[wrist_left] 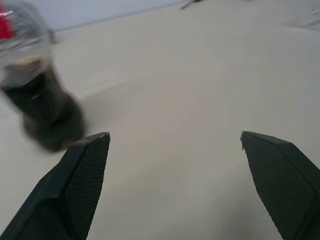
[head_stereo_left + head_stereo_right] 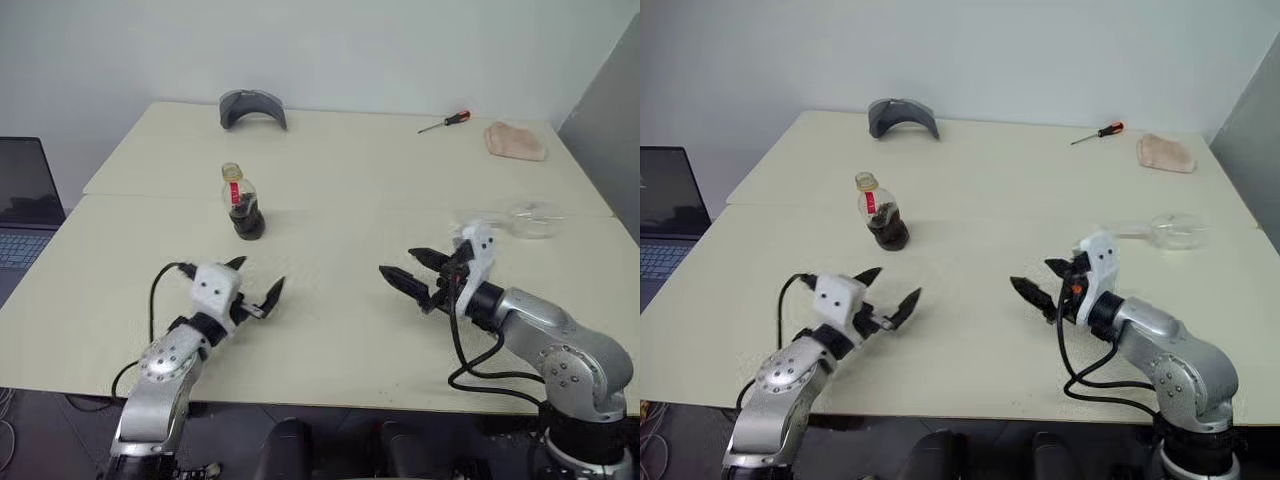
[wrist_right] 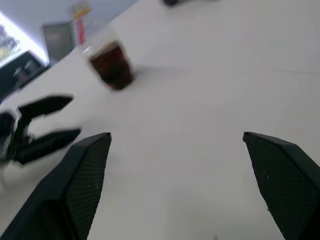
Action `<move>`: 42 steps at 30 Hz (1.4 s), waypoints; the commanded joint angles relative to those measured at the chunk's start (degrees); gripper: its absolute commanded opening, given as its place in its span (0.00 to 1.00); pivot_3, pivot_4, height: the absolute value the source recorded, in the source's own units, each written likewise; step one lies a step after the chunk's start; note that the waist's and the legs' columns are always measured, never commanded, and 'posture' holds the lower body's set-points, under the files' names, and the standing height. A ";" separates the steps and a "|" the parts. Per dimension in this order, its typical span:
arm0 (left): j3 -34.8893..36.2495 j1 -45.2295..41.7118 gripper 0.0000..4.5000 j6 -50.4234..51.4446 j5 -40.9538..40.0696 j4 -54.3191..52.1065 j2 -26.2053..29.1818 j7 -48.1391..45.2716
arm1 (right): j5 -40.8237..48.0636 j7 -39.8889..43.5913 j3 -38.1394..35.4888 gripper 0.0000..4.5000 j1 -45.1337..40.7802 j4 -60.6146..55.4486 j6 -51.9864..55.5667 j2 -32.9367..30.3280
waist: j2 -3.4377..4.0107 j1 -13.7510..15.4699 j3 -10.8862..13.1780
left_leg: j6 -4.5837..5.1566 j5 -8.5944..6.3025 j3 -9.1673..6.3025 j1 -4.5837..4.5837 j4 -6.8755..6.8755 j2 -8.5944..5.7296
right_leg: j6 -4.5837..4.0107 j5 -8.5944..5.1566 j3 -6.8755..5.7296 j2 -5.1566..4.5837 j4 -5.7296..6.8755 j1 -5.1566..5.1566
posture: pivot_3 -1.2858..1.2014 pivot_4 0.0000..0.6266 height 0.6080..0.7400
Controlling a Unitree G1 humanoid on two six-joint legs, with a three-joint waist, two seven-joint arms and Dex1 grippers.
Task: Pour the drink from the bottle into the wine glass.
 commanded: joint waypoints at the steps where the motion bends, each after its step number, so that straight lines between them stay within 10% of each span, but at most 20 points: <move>1: -2.07 -5.74 1.00 2.93 -3.62 -0.56 2.59 -7.12 | 0.79 -13.64 -9.47 1.00 -4.85 2.96 -1.46 5.83 | 0.01 -0.07 0.00 | 0.00 0.00 0.02 0.00 0.00 -0.01 | 0.00 0.00 0.01 0.01 0.00 -0.01 | 0.52 0.24 1.00; 16: -7.85 -17.71 1.00 3.25 -4.45 4.89 4.51 -19.79 | 8.47 -37.55 -27.22 1.00 -23.37 25.99 -12.41 10.17 | 0.14 -1.38 0.03 | 0.01 0.01 0.14 -0.01 -0.13 -0.02 | -0.04 -0.03 0.13 0.04 -0.09 -0.08 | 0.52 0.24 1.00; 42: -9.52 -19.44 1.00 4.37 -4.37 4.34 4.38 -23.75 | 3.46 -21.20 -26.85 1.00 -40.72 80.76 -45.85 -4.32 | 0.32 -1.60 0.15 | 0.03 0.01 0.19 -0.01 -0.17 0.00 | -0.04 -0.03 0.18 0.06 -0.11 -0.09 | 0.52 0.24 1.00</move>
